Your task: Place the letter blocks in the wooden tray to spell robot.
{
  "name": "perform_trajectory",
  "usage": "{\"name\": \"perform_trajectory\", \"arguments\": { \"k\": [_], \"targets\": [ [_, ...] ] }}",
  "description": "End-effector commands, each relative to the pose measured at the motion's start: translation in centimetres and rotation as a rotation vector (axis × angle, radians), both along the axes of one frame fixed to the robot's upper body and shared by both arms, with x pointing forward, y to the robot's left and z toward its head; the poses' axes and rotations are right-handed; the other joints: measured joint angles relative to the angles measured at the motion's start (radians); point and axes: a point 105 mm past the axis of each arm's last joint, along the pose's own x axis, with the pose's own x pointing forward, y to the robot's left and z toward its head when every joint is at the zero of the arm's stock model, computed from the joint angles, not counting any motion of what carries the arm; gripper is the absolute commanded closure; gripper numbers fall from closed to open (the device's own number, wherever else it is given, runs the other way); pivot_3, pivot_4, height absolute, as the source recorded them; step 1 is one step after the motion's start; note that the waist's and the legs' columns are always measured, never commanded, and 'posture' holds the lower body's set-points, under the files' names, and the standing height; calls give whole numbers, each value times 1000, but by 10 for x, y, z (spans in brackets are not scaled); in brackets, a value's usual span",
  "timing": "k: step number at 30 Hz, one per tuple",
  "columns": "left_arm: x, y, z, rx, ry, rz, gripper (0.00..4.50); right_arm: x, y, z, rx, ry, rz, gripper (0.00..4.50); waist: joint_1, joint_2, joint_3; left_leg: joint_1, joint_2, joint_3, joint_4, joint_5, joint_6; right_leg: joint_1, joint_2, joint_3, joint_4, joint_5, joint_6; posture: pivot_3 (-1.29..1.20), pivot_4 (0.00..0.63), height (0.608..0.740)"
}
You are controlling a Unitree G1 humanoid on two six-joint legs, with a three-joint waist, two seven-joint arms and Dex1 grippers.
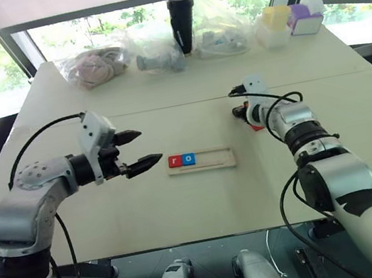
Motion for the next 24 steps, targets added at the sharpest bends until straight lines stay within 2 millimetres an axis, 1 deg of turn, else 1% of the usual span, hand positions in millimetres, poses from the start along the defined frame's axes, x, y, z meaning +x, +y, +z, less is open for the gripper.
{"name": "perform_trajectory", "arguments": {
  "k": [1, 2, 3, 4, 6, 7, 8, 10, 12, 15, 17, 19, 21, 24],
  "targets": [
    [1, -3, 7, 5, -43, -13, 0, 2, -2, 38, -32, -114, 17, 3266, 2, 0, 0, 0, 0, 0, 0, 0, 0, 0, 0, 0, 0, 0, 0, 0, 150, 740],
    [1, -3, 8, 6, -44, -17, 0, -2, -5, 50, -28, -144, 16, 3266, 5, 1, 0, 0, 0, 0, 0, 0, 0, 0, 0, 0, 0, 0, 0, 0, 150, 740],
    [0, -4, 9, 4, -46, -26, 0, -13, -13, 64, -16, -172, 7, 3266, 7, 1, 0, -1, 0, 0, 0, 0, 0, -1, 0, 0, 0, 0, 0, 0, 150, 740],
    [-1, -5, 10, 3, -48, -33, 0, -24, -17, 73, -12, -187, 2, 3266, 14, 1, 1, -1, 0, 0, 0, 0, 0, -1, 0, 0, 0, 0, 0, 0, 150, 740],
    [-5, -8, 10, -1, -47, -60, 0, -52, -22, 78, 56, -172, -7, 3266, 20, 1, 1, -4, -1, -2, -2, 0, 0, -4, -1, 0, 1, 0, 1, 0, 150, 740],
    [-6, -9, 9, 0, -47, -68, 0, -61, -23, 76, 84, -151, -13, 3266, 21, 1, 0, -3, -1, -1, -2, 0, 0, -4, -1, 0, 1, 0, 1, 0, 150, 740],
    [-7, -12, 6, 12, -40, -86, 0, -76, -25, 69, 110, -119, -27, 3266, 19, 1, 0, -3, -1, -1, -3, 0, 0, -4, -1, 0, 0, 0, 1, 0, 150, 740],
    [-7, -16, 2, 19, -29, -108, 0, -97, -26, 60, 143, -77, -62, 3266, 16, 1, 0, -2, -1, -1, -3, 0, 0, -3, -2, 0, 0, 0, 0, 0, 150, 740],
    [-5, -17, 1, 16, -26, -116, 0, -116, -22, 55, 186, -47, -100, 3266, 9, 1, 0, -2, 0, -1, -4, 0, 0, -3, -3, 0, 0, -2, -3, 0, 150, 740],
    [-3, -18, -1, 18, -26, -118, 0, -132, -15, 48, 209, -33, -137, 3266, 5, 3, 0, -2, 0, -1, -3, 0, 0, -5, -3, 2, 1, -1, -5, 0, 150, 740],
    [-1, -17, -2, 23, -24, -119, 0, -143, -9, 37, 201, -28, -164, 3266, 9, 3, 0, -2, 0, -1, -3, 0, 0, -6, -2, 2, 1, -1, -6, 0, 150, 740],
    [2, -16, -3, 26, -25, -120, 0, -152, 2, 21, 236, 4, -172, 3266, 10, 3, -1, -2, 0, -2, -3, 0, 0, -6, -2, 2, 1, -1, -6, 0, 150, 740],
    [3, -16, -4, 30, -26, -122, 0, -157, 6, 11, 238, 33, -186, 3266, 10, 3, 0, -2, 0, -1, -3, 0, -1, -6, -2, 2, 0, -1, -6, 0, 150, 740],
    [5, -17, -6, 32, -28, -124, 0, -160, 9, 6, 224, 49, -202, 3266, 10, 3, 0, -2, -1, 0, -3, -1, -1, -7, -3, 3, 0, -1, -6, 0, 150, 740]
  ]
}}
